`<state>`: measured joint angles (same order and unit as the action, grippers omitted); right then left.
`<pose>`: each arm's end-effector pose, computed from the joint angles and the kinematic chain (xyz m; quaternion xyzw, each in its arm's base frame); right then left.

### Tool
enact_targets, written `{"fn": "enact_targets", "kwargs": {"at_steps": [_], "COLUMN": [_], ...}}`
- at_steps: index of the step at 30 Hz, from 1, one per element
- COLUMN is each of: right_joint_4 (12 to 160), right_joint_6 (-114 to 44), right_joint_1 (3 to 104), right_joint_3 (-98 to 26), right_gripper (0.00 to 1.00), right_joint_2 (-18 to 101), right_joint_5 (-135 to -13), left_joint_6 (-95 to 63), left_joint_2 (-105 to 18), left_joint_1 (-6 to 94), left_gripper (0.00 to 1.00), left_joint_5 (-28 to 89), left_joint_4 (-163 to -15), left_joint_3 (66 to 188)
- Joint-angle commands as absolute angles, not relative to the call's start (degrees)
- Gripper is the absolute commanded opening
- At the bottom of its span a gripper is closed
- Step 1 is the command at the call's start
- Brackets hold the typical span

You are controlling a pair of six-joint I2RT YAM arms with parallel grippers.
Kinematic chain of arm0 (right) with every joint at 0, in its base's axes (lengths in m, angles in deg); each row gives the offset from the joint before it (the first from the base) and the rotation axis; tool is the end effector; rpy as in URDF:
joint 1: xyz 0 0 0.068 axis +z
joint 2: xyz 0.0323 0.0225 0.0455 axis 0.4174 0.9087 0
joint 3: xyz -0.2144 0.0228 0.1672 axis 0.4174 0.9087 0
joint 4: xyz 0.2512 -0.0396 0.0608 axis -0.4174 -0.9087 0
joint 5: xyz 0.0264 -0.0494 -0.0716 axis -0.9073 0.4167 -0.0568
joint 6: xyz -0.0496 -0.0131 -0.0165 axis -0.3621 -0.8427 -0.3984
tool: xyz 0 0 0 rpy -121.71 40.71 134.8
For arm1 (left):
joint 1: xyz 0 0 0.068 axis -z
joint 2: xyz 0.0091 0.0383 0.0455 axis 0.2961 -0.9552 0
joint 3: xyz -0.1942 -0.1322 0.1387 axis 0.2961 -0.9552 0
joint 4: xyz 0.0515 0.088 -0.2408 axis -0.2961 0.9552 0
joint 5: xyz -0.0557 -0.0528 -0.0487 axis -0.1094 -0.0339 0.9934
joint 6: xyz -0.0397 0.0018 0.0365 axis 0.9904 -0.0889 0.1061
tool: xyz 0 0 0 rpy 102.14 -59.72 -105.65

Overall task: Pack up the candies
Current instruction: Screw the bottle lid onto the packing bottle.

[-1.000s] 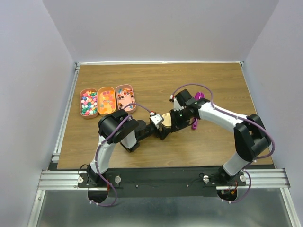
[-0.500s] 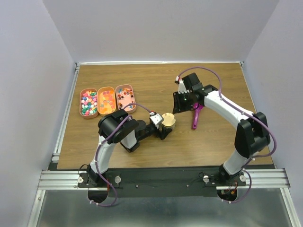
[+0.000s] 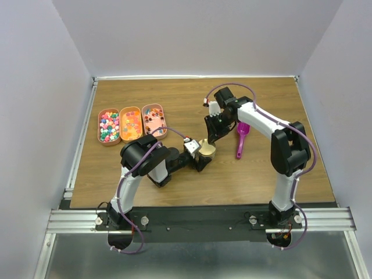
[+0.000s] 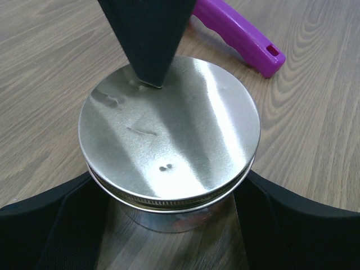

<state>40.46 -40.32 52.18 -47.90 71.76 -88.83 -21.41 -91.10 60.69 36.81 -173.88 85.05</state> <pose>0.3481 0.1967 0.2159 -0.2504 0.9339 0.2271 0.1160 0.2263 -0.2269 0.0774 0.3179 0.6679 -0.3633 0.5664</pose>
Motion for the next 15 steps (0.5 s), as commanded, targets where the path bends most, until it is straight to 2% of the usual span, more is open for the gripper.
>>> {"fn": "enact_targets", "kwargs": {"at_steps": [1,8,15], "right_joint_4": [36.0,34.2,32.7], "right_joint_6": [-44.1,-44.4,-41.9], "right_joint_1": [51.9,51.8,53.1], "right_joint_3": [-49.3,-48.2,-44.6], "right_gripper": [0.36,0.3,0.17], "right_joint_2": [73.0,73.7,72.2], "right_joint_5": [-92.5,-94.1,-91.0], "left_joint_6": [-20.8,-21.4,-21.2], "left_joint_2": [-94.5,-94.3,-94.2], "left_joint_1": [60.2,60.2,60.2], "left_gripper": [0.73,0.73,0.73], "left_joint_5": [35.9,35.6,34.9], "left_joint_4": [-197.9,-196.4,-196.1], "left_joint_3": [83.6,84.0,84.1]}}
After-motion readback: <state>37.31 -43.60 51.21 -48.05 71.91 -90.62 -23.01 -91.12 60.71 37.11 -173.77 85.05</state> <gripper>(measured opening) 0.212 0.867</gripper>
